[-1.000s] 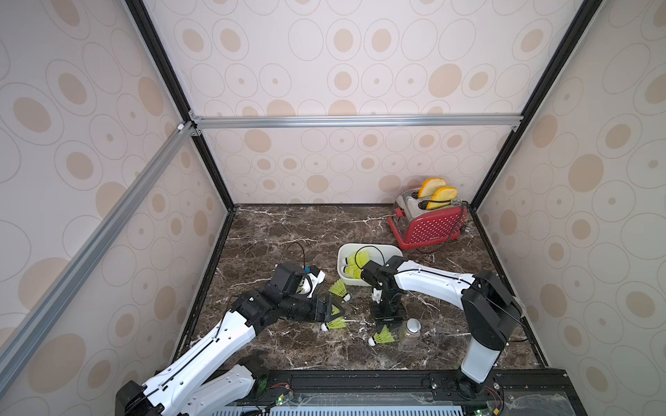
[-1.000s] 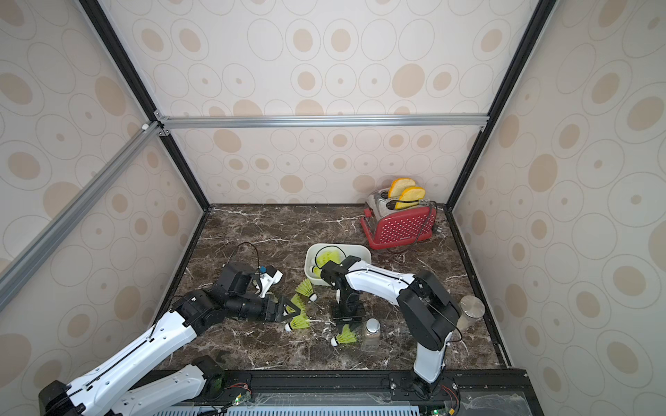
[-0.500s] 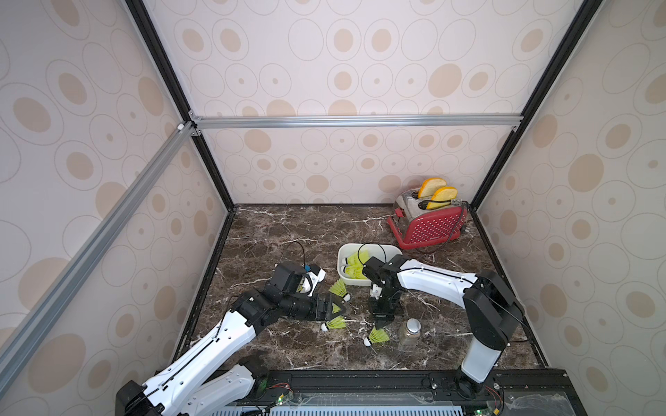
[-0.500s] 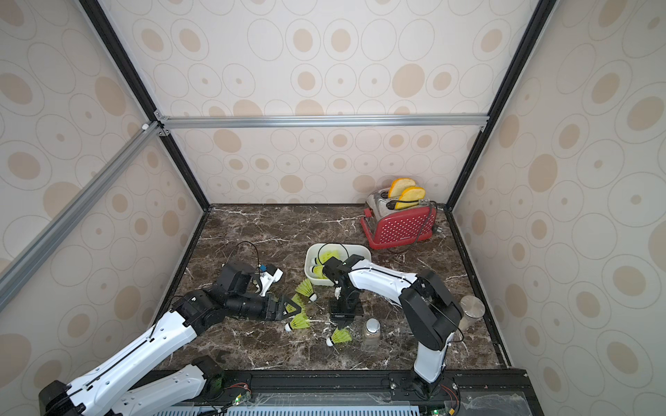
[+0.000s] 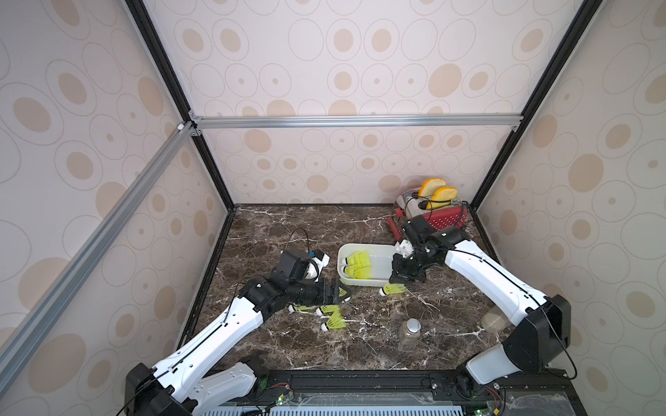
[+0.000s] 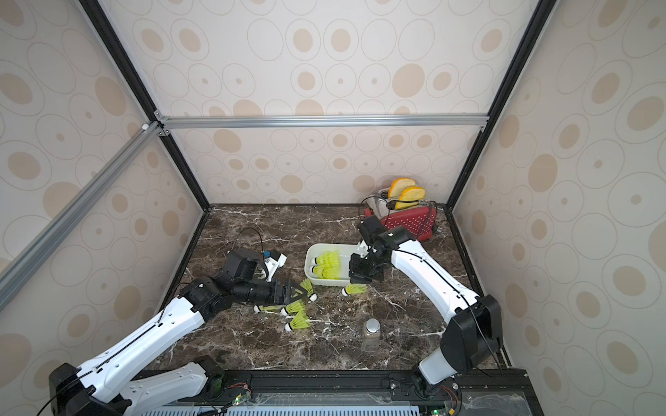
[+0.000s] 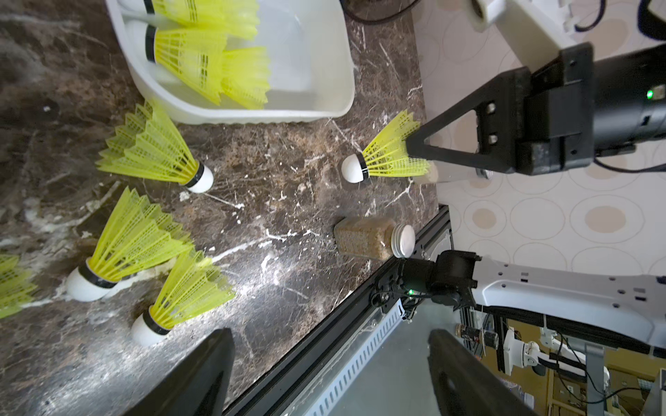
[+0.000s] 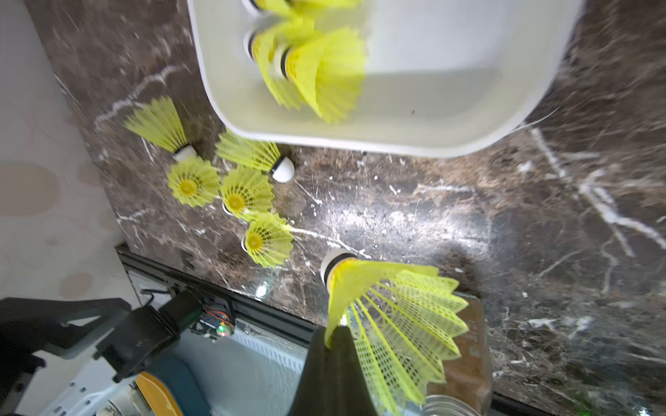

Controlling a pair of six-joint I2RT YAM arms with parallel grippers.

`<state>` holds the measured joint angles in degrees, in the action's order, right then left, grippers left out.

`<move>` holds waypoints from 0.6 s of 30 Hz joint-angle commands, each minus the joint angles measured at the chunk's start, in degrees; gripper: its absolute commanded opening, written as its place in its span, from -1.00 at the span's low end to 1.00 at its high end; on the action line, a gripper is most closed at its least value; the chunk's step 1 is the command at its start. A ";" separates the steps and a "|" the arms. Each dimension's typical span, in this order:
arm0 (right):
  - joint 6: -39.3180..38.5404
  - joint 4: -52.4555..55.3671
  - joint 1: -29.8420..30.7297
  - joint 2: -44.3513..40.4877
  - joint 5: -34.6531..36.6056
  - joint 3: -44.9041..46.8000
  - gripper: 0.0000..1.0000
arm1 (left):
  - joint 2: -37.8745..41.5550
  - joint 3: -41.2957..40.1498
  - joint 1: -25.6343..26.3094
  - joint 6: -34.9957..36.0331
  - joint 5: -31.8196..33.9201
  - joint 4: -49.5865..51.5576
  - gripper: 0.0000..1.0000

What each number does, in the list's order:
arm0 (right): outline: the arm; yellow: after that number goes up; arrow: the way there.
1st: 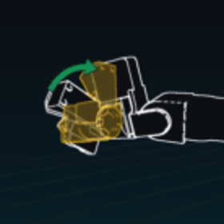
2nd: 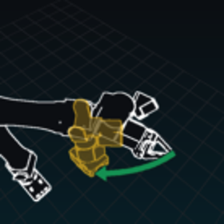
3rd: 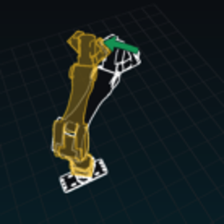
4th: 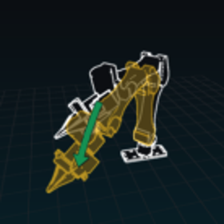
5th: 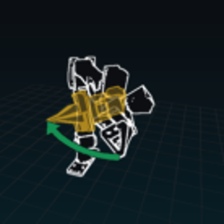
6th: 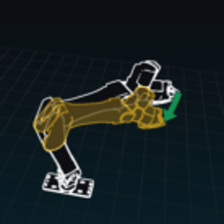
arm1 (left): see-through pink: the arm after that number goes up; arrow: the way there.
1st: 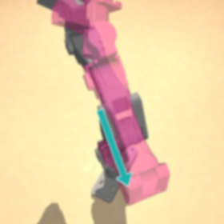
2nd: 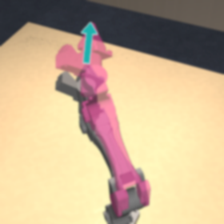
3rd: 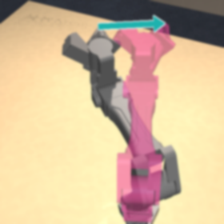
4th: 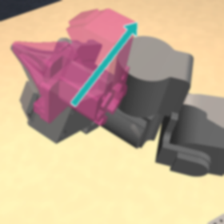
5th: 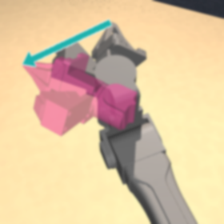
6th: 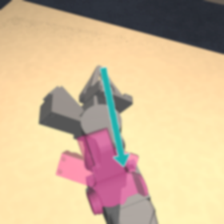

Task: Put the shuttlecocks into the storage box
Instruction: Place the shuttlecock in the storage box.

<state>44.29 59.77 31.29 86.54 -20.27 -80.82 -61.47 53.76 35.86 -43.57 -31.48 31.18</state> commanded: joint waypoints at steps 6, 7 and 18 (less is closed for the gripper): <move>4.01 -20.67 -4.63 3.00 0.83 3.48 -1.00 | -5.18 5.49 -0.10 -4.86 2.62 -5.27 0.74; 4.92 -24.24 -4.71 3.76 0.84 4.48 -1.00 | -5.98 5.88 -0.41 -5.47 2.38 -5.80 0.74; 10.10 -41.35 -6.92 10.74 -0.13 9.56 -1.00 | -11.46 11.88 -3.64 -7.08 2.47 -5.09 0.73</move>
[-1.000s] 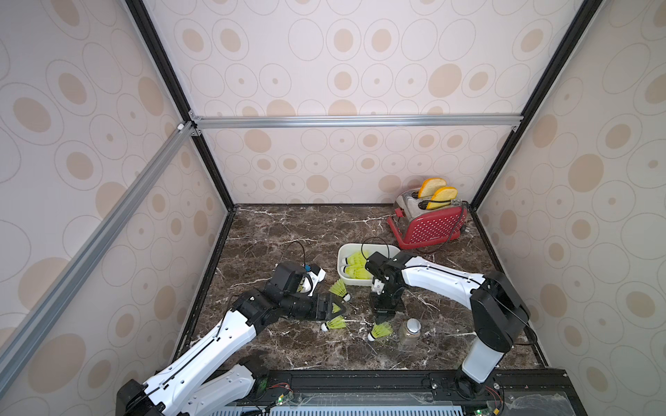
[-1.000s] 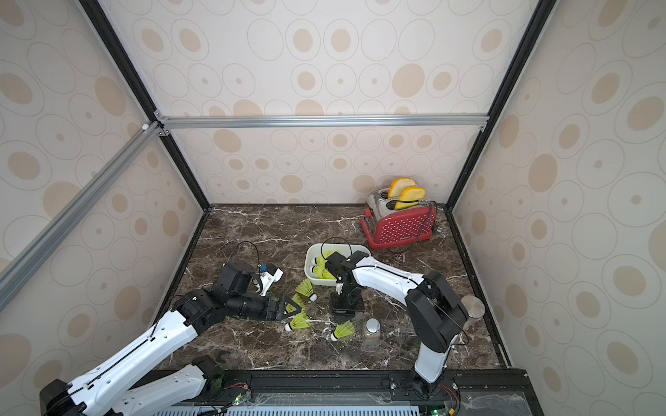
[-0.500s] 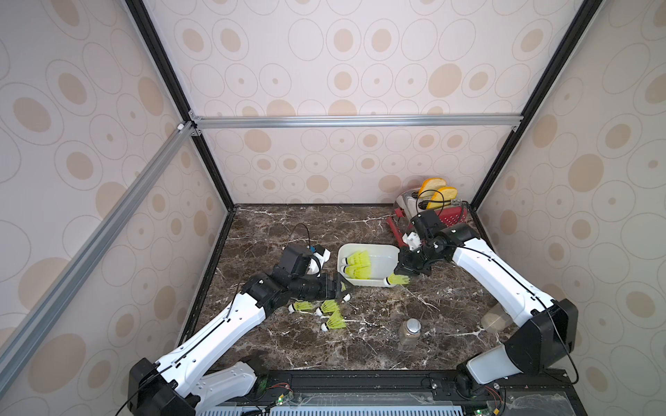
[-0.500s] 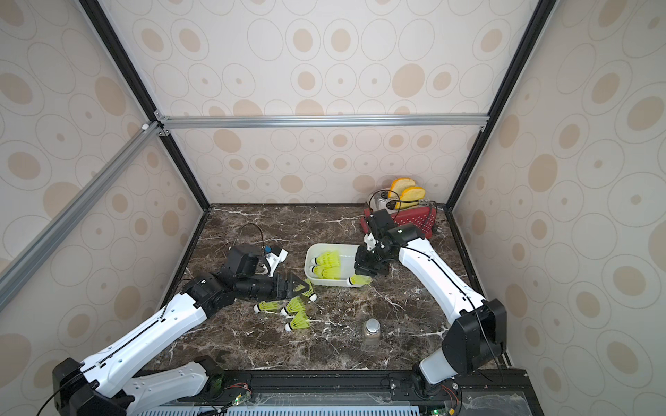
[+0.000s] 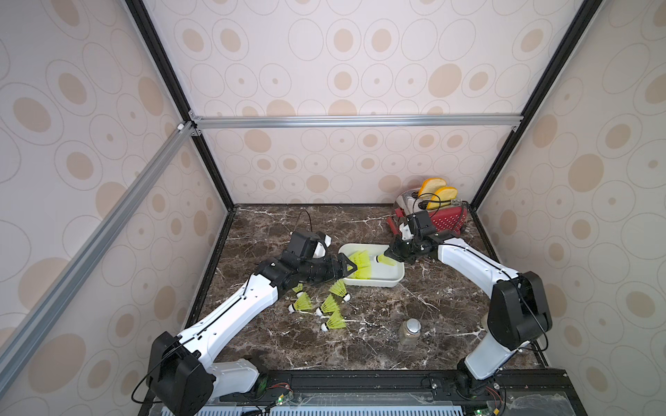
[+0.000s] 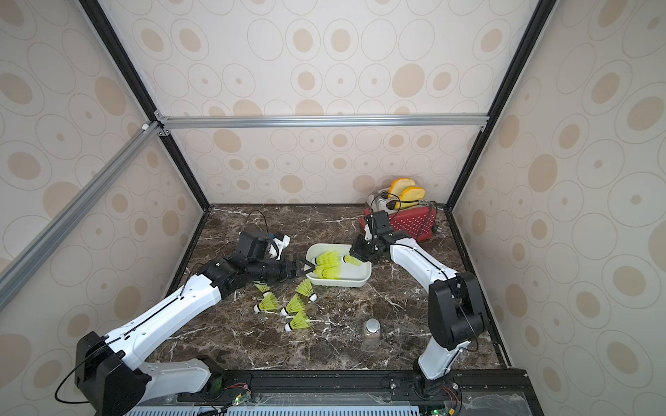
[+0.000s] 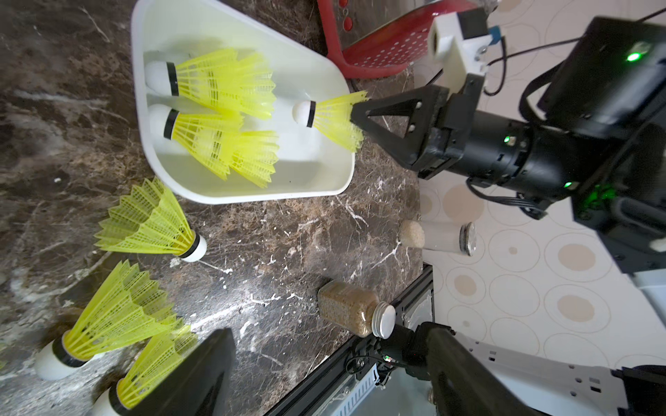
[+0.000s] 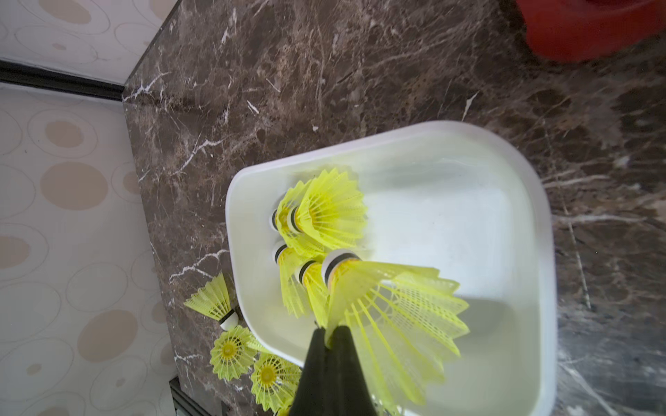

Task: Put the shuttlecocks into the storage box
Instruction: Place the shuttlecock in the storage box.

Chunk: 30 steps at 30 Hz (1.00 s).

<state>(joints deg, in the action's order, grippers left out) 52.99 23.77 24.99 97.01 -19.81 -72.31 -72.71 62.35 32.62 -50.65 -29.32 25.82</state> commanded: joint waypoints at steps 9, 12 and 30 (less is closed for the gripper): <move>2.37 -10.76 -1.94 3.42 -4.80 2.86 -1.00 | -1.77 2.67 -0.37 1.05 -0.66 0.23 0.73; 2.55 -11.64 -1.88 4.60 -6.32 2.95 -1.00 | -2.48 3.26 -0.37 1.86 -0.10 0.63 0.73; 3.15 -18.76 -2.60 9.79 -14.13 3.84 -1.00 | -3.49 4.32 -0.37 2.78 0.14 1.25 0.72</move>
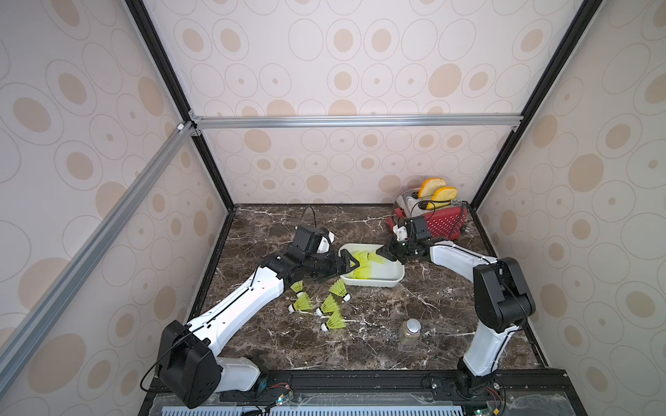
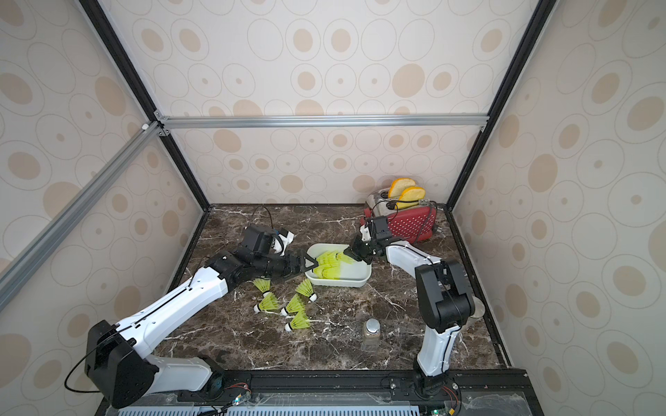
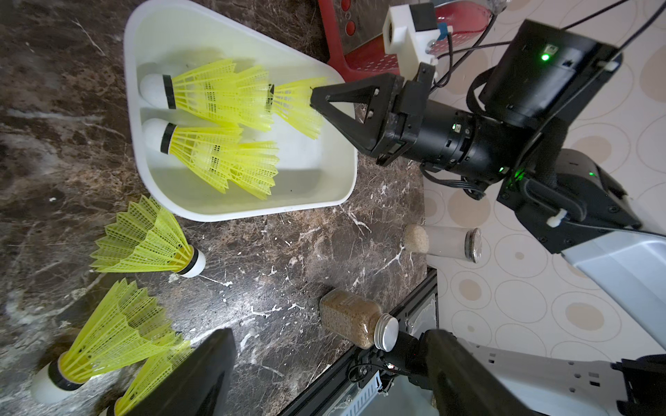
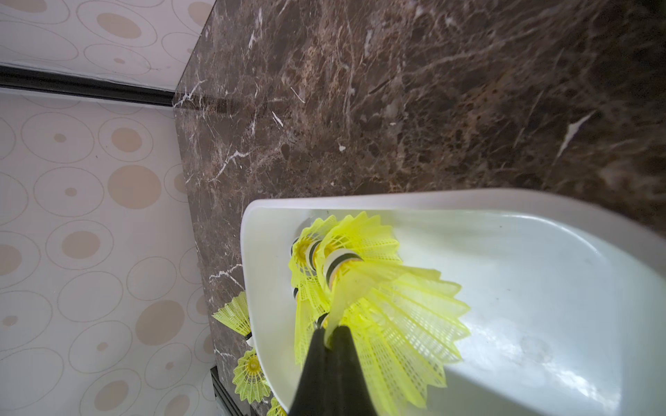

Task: Put the shuttlecocks into the storage box
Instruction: Place the shuttlecock in the storage box.

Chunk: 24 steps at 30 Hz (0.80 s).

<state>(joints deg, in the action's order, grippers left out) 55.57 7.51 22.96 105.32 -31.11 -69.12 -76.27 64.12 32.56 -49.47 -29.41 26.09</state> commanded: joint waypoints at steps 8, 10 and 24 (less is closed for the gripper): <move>1.85 -6.89 -1.01 4.72 -7.54 0.21 -1.00 | -0.02 2.53 -0.30 1.48 0.14 0.91 0.72; 2.47 -7.86 -0.99 5.37 -8.20 0.22 -1.00 | -0.11 2.59 -0.32 1.33 0.05 0.85 0.72; 5.34 -11.21 -0.91 8.15 -10.75 -0.39 -1.00 | -0.28 2.28 -0.31 1.13 1.20 0.69 0.72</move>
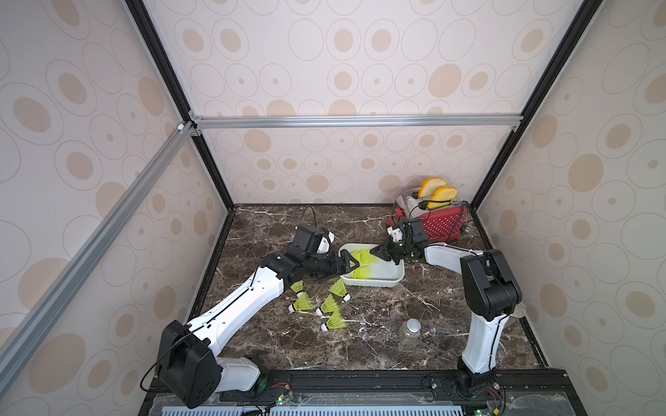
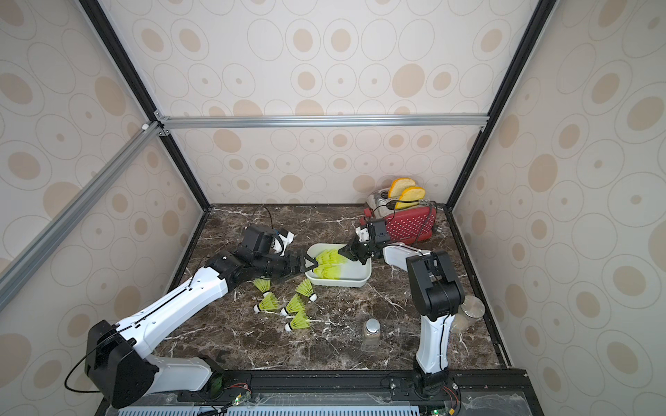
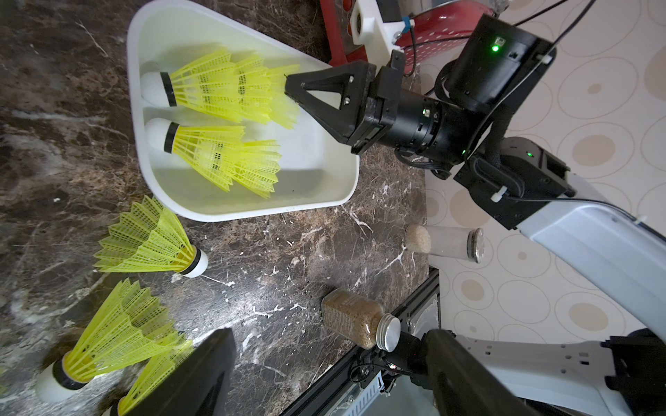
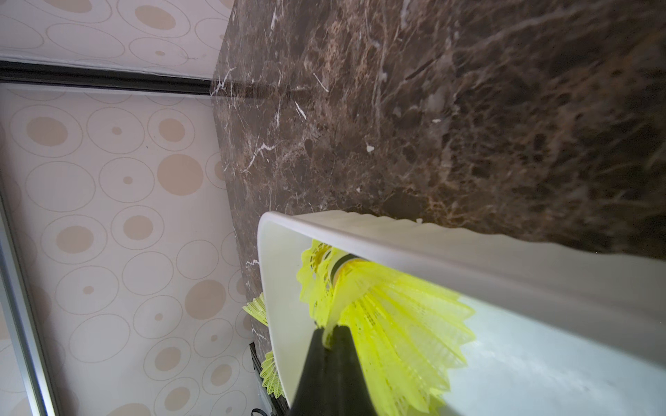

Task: Put the shuttlecocks into the storage box
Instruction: Place the shuttlecock in the storage box.

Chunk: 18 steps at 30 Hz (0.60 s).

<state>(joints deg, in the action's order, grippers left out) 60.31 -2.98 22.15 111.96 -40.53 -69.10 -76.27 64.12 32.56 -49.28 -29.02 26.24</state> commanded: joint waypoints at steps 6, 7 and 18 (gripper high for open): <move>-0.73 2.19 -0.07 2.19 -2.54 -1.97 -1.00 | -0.55 2.55 -0.23 0.85 0.67 0.57 0.72; -0.95 2.64 -0.09 2.24 -2.81 -2.22 -1.00 | -0.55 2.50 -0.21 0.80 0.63 0.51 0.72; 1.02 0.52 -0.14 4.21 -5.03 -3.50 -1.00 | -0.28 2.07 -0.21 0.58 0.52 0.04 0.72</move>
<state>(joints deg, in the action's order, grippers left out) 60.73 -2.17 22.15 114.50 -44.31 -71.66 -76.51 64.12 32.56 -49.28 -28.95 26.22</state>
